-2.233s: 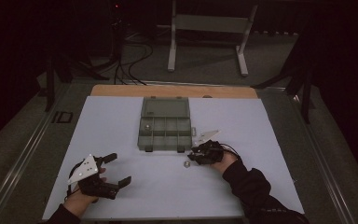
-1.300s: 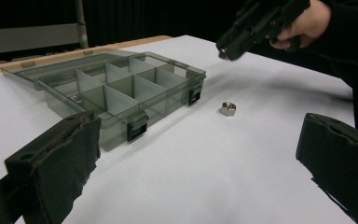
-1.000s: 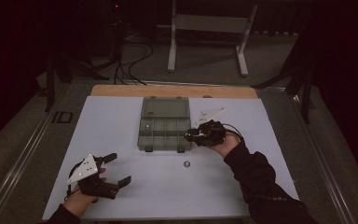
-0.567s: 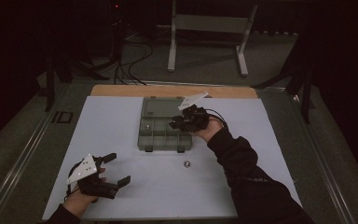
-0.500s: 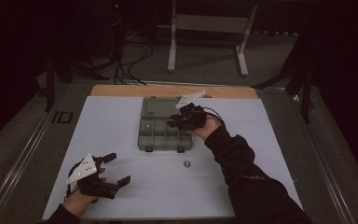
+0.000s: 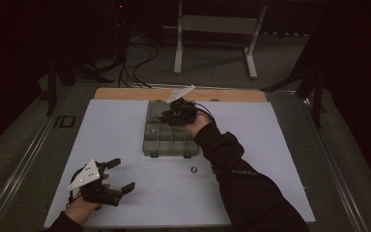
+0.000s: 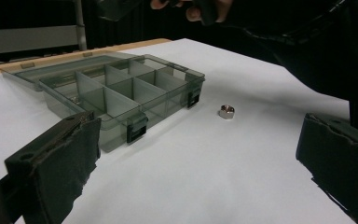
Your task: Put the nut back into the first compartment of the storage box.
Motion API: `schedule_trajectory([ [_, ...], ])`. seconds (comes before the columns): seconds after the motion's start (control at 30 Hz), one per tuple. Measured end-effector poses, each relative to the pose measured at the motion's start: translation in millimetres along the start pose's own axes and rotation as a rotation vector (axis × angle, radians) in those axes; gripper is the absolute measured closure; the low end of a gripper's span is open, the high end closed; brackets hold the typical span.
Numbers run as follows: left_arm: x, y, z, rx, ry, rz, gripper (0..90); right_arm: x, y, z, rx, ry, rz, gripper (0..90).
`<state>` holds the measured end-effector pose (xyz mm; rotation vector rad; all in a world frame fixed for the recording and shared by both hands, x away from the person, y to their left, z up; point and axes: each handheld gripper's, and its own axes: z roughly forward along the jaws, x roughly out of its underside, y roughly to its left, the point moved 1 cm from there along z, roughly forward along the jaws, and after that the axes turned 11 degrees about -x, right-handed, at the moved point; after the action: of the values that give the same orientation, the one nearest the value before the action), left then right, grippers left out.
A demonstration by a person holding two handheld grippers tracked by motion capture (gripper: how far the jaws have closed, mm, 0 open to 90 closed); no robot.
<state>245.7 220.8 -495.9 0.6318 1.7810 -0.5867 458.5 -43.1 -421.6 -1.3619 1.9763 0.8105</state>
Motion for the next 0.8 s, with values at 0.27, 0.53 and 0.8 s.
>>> schedule_trajectory([
  [0.27,0.1,0.4,-0.6,0.003,-0.007,-0.004,0.4,-3.4,-8.1,29.8,0.013,0.019,0.036,70.2],
  [0.53,0.1,0.2,-0.6,0.008,-0.010,-0.006,0.4,4.8,-12.1,60.7,0.012,0.076,0.054,70.0],
  [0.8,0.3,0.4,-0.7,0.008,-0.008,-0.003,0.4,4.2,-10.7,68.8,-0.002,0.081,0.066,47.5],
])
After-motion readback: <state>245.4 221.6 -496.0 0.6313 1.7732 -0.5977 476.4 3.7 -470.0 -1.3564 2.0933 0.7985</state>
